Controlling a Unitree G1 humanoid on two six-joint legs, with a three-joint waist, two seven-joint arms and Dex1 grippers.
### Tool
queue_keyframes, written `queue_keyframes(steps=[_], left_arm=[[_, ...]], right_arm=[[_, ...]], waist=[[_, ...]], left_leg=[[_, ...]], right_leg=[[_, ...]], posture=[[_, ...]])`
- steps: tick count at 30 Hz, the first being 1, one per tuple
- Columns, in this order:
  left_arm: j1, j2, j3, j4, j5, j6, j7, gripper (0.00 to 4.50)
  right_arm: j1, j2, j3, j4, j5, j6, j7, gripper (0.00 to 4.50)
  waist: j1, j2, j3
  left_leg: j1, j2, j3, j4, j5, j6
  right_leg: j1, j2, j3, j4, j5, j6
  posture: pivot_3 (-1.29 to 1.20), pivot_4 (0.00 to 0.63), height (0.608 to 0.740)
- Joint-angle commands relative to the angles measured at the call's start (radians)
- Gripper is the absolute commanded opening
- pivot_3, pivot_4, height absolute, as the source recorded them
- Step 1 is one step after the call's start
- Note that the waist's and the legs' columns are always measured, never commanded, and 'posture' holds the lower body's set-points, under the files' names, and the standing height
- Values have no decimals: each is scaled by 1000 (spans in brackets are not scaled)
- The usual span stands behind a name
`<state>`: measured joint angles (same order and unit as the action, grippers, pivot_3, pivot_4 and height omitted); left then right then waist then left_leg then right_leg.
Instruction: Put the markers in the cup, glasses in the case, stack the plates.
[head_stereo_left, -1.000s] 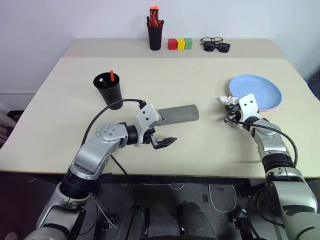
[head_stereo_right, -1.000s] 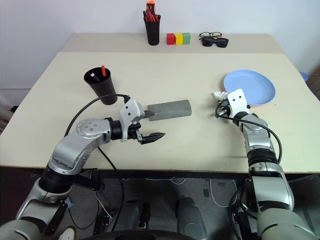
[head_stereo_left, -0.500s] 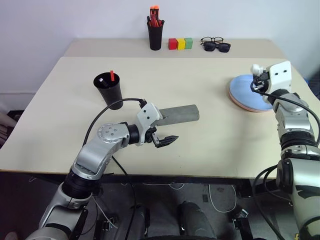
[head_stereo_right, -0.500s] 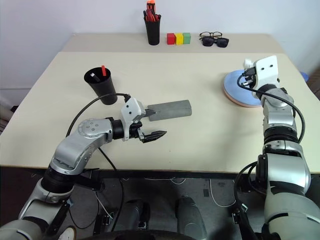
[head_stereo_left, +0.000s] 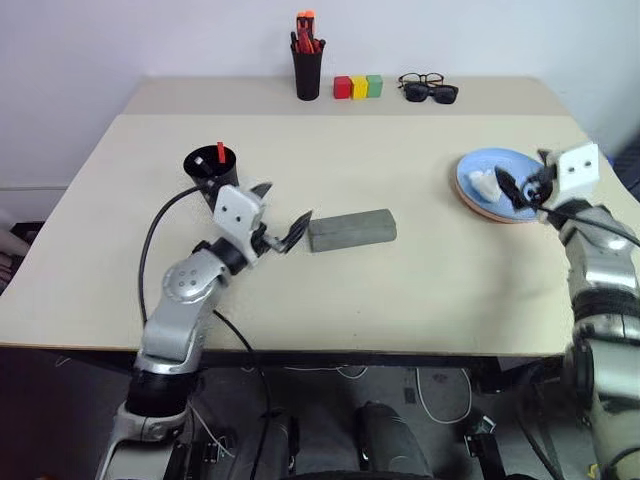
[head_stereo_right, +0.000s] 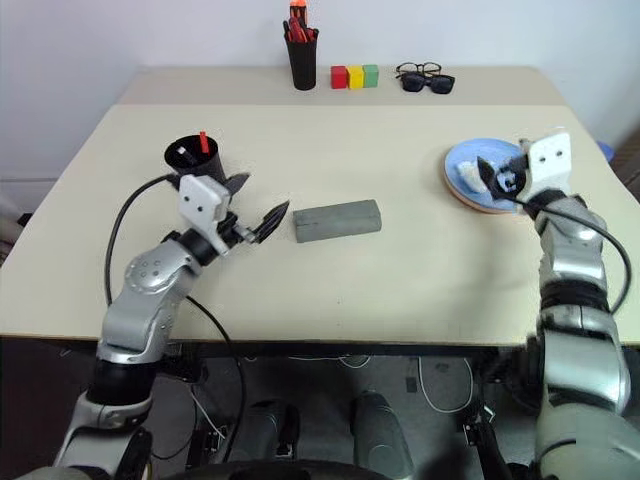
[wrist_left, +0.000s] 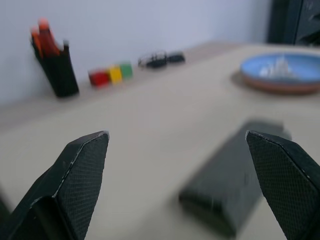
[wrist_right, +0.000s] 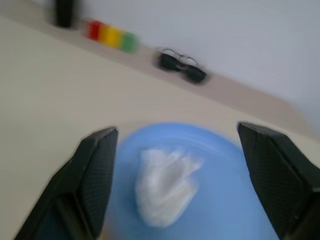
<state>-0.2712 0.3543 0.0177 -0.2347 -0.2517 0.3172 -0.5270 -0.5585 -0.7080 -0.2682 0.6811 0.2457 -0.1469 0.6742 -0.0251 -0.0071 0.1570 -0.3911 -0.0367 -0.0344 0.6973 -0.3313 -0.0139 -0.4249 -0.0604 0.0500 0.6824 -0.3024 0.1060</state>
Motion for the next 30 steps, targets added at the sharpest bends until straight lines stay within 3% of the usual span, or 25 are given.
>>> queue_keyframes(steps=[1, 6, 11, 17, 30], left_arm=[[95, 52, 45, -15, -104, -61, -160, 4500], [224, 127, 102, -9, -130, -163, -271, 4500], [305, 168, 181, -37, -192, -175, -312, 4500], [354, 184, 239, -56, -208, -162, -286, 4500], [391, 169, 209, -102, -208, -148, -241, 4500]], right_arm=[[262, -28, -70, -392, 132, 153, 78, 3855], [621, -27, -162, -662, 185, 208, 128, 3855], [818, -6, -268, -758, 251, 221, 174, 3855], [865, -2, -333, -730, 244, 171, 189, 3855], [770, -7, -278, -670, 198, 144, 191, 3855]], waist=[[10, 0, 0], [14, 0, 0], [10, 1, 0], [12, 1, 0], [13, 1, 0]], left_leg=[[0, 0, 0, 0, 0, 0], [1, 0, 0, 1, -3, 6], [12, 0, 0, -2, -5, 8], [32, 0, 0, -15, -6, 10], [33, 1, 0, -17, -6, 10]], right_leg=[[0, 0, 0, 0, 0, 0], [2, -1, 0, -1, 0, 0], [12, -1, 0, -4, 0, 0], [32, -2, 0, -19, 0, 0], [33, -2, 0, -20, 0, 0]], posture=[[0, 150, 740], [0, 150, 740], [0, 150, 740], [0, 150, 740], [0, 150, 740]])
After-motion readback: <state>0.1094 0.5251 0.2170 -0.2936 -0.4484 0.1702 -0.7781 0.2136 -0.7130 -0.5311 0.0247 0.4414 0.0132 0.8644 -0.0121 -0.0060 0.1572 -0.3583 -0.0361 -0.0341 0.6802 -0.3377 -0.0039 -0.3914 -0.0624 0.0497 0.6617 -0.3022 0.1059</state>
